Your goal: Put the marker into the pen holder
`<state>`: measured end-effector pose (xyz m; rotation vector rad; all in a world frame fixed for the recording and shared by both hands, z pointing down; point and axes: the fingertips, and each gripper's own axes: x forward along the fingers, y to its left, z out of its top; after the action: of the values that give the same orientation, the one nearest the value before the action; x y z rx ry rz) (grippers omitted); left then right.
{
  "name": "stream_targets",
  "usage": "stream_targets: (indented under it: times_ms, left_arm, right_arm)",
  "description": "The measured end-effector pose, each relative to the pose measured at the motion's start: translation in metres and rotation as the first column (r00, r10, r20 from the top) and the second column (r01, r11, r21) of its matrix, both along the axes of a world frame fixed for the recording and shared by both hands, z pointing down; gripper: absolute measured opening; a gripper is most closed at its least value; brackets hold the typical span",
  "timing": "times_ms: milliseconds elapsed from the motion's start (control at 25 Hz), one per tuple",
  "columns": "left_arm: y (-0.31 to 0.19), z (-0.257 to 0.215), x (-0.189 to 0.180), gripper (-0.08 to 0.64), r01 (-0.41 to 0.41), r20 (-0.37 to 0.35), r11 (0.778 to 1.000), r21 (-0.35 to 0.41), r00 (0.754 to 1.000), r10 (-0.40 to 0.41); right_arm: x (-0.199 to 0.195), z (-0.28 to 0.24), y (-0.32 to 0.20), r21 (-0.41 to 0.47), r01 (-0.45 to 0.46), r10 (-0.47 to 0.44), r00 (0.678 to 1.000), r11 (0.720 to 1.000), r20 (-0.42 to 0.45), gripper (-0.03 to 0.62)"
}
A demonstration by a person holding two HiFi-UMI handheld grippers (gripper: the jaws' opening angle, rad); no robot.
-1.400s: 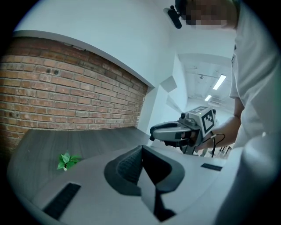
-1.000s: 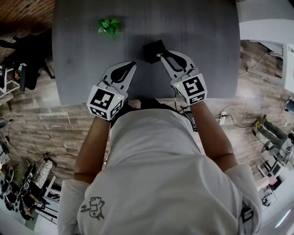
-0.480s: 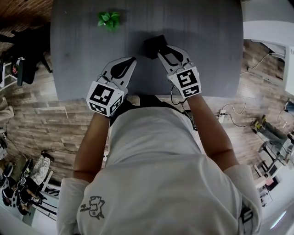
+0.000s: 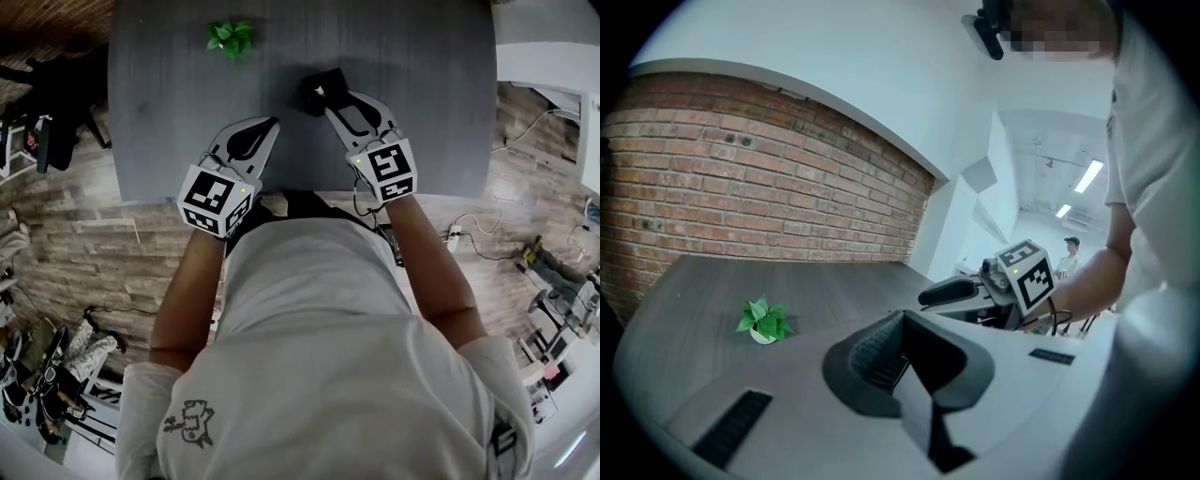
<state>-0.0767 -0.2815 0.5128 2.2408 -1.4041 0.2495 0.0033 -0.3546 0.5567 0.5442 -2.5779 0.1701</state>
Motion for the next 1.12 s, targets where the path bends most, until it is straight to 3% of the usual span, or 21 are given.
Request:
stream_targets:
  times_ms: [360, 600, 1120]
  left_arm:
    - [0.022, -0.027, -0.011, 0.011, -0.041, 0.019, 0.998, 0.054, 0.999, 0.040]
    - [0.038, -0.053, -0.016, 0.011, -0.084, 0.031, 0.991, 0.107, 0.996, 0.081]
    - [0.089, -0.109, -0.031, 0.011, -0.182, 0.062, 0.952, 0.246, 0.983, 0.172]
  right_arm:
    - [-0.010, -0.041, 0.022, 0.033, -0.050, 0.048, 0.996, 0.998, 0.074, 0.155]
    - [-0.011, -0.075, 0.049, 0.067, -0.090, 0.081, 0.989, 0.994, 0.127, 0.110]
    - [-0.029, -0.156, 0.122, 0.192, -0.148, 0.102, 0.968, 0.970, 0.228, 0.006]
